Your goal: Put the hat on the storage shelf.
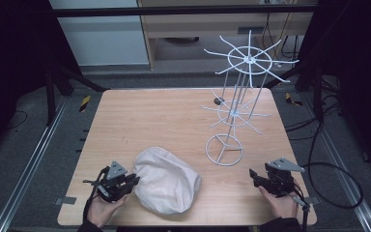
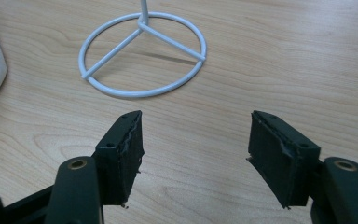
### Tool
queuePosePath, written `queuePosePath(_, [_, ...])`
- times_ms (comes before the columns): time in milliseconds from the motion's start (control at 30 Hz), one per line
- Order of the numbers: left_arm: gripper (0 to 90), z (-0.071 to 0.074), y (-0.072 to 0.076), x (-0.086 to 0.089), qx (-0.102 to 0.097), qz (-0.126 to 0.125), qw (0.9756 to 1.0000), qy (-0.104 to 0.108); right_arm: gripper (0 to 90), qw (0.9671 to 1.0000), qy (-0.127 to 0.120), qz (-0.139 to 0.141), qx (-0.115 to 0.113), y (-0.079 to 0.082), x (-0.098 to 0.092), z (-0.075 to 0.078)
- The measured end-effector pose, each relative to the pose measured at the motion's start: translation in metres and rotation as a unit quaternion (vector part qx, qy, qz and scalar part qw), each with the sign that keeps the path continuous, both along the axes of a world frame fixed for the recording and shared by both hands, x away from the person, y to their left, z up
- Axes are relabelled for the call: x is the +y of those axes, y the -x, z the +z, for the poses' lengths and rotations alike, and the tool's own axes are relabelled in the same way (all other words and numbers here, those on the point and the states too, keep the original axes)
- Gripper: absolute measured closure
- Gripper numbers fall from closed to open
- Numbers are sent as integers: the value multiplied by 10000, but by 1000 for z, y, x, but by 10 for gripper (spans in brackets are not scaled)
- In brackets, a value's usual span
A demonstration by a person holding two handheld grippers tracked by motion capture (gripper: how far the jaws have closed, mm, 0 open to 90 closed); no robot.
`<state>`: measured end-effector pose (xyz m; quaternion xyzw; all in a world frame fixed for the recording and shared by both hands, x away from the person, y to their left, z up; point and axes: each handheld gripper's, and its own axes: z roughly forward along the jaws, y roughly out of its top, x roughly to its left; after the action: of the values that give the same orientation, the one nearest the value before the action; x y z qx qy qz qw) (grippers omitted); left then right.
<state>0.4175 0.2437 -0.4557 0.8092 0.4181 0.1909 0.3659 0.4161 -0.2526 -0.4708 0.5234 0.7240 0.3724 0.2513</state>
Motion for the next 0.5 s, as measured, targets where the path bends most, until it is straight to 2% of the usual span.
queuePosePath(33, [670, 9, -5, 3, -226, -41, 9997, 125, 355, 10000, -13, 3, 4, 0, 0, 0])
queuePosePath(100, [580, 17, -12, 4, -445, -74, 9989, 117, 354, 10000, -26, 4, 43, 0, 1, 0])
queuePosePath(133, [545, 21, -21, 4, -506, -149, 9985, 165, 354, 10000, 8, 6, 27, -1, 1, 0])
queuePosePath(167, [501, 22, -25, 3, -495, -168, 9985, 182, 353, 10000, 18, 21, 16, -1, 1, -1])
queuePosePath(233, [474, 21, -38, 0, -409, -238, 9987, 174, 353, 10000, 1, 23, 23, -1, 1, -1])
queuePosePath(300, [447, 16, -49, -6, -411, -316, 9986, 63, 352, 10000, 21, 34, 15, -1, 0, -1])
queuePosePath(400, [418, 5, -63, -13, -311, -420, 9986, -60, 350, 10000, -17, 36, 52, -1, 1, -1])
queuePosePath(500, [412, -6, -71, -18, -109, -599, 9980, -146, 347, 10000, 7, 59, 44, -2, 0, -2])
